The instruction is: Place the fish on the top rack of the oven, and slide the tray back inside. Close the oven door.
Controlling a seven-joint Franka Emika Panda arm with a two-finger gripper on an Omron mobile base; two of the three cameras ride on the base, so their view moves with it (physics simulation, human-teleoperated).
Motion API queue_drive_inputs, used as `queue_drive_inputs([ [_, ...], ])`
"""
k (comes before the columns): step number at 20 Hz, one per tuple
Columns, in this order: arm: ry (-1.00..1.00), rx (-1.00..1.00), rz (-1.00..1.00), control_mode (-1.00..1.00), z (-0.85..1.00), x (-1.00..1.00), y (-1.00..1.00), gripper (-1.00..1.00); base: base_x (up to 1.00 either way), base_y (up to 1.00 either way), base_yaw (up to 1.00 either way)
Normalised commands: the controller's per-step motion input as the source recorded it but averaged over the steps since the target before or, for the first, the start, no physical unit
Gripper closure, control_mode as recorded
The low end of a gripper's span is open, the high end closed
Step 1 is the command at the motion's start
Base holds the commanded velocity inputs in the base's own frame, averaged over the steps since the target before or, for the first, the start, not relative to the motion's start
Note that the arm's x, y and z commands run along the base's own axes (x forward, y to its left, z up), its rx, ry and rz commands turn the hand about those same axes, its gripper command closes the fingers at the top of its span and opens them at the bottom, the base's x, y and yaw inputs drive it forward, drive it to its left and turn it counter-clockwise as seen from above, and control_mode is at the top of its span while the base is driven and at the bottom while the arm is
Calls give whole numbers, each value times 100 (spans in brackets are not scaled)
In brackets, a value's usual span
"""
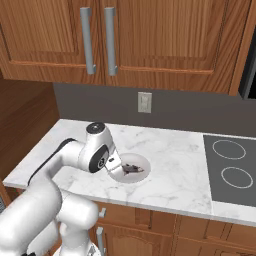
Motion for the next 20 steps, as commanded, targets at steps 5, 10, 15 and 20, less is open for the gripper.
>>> queue_drive_inputs([
  [5, 9, -1, 0, -100, -38, 31, -12, -100, 0, 0, 0],
  [10, 2, 0, 0, -100, -33, 32, -12, -100, 0, 0, 0],
  [15, 0, 0, 0, -100, -35, 36, -11, -100, 0, 0, 0],
  [20, 0, 0, 0, -100, -26, 31, -13, -100, 0, 0, 0],
])
